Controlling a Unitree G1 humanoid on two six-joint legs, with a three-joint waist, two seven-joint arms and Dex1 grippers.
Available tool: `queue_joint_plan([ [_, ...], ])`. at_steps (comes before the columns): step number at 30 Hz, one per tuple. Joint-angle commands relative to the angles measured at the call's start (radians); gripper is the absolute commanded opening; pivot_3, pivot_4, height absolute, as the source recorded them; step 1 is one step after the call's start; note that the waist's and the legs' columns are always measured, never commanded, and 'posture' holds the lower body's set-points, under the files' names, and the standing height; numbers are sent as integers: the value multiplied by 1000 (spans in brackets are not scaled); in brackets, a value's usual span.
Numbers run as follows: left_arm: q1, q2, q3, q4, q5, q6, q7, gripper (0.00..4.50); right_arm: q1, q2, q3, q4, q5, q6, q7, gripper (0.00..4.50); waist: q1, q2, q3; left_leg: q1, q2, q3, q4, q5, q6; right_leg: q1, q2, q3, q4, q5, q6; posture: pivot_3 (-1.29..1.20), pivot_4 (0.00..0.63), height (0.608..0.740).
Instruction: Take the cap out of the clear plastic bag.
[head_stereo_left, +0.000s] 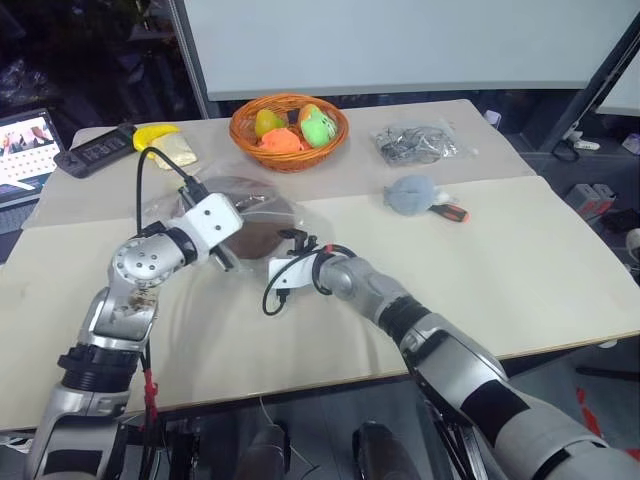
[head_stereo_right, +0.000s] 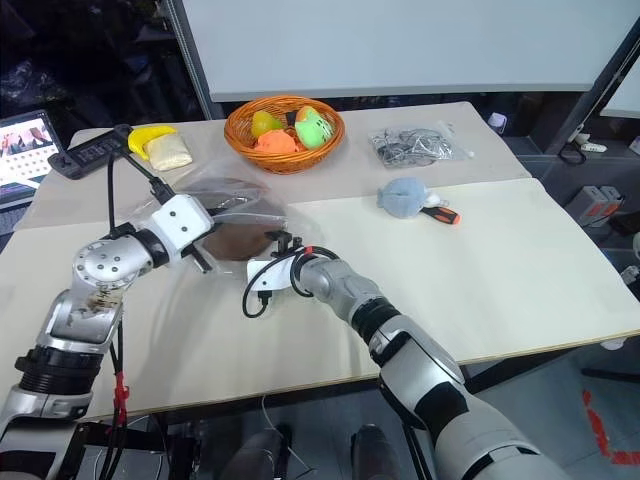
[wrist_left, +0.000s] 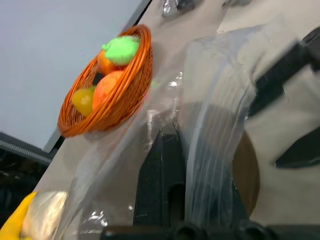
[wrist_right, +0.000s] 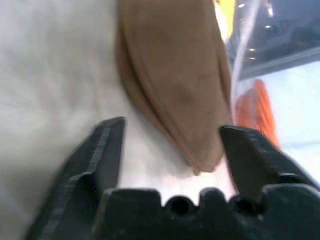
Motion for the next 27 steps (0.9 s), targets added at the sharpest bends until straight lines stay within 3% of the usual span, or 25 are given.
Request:
queue_joint_plan([
  [1, -19, 28, 33, -6, -18, -6, -21, 0, -71, 67, 8, 55, -22, 2, -76, 4449, 0, 0, 0, 1, 0, 0, -1, 0, 0, 0, 0, 0, 0, 0, 0, 0, 150, 740],
  [8, -54, 28, 14, -3, -12, -2, -36, 0, -151, 214, 53, 218, -73, 37, -179, 4449, 6, 0, 0, 1, 0, 0, -5, 1, -1, -3, 0, 0, 0, 0, -1, 0, 150, 740],
  [17, -53, 13, 4, -15, -11, 2, -40, 0, -168, 247, 36, 316, -61, 125, -270, 4449, 5, 0, 0, 1, 0, 0, -6, 1, -2, -4, 0, 0, 1, 0, -1, 0, 150, 740],
  [26, -65, 12, 0, -14, -10, 6, -51, 0, -156, 318, 74, 328, -77, 88, -255, 4449, 4, 0, 0, 3, 0, 0, -6, 2, -2, -2, 0, 0, 2, 0, -1, 0, 150, 740],
  [27, -66, 13, 0, -13, -10, 5, -52, 0, -154, 328, 82, 329, -83, 88, -250, 4221, 4, 0, 0, 4, 0, 0, -6, 2, -2, -2, 0, 0, 2, 0, -1, 0, 150, 740],
])
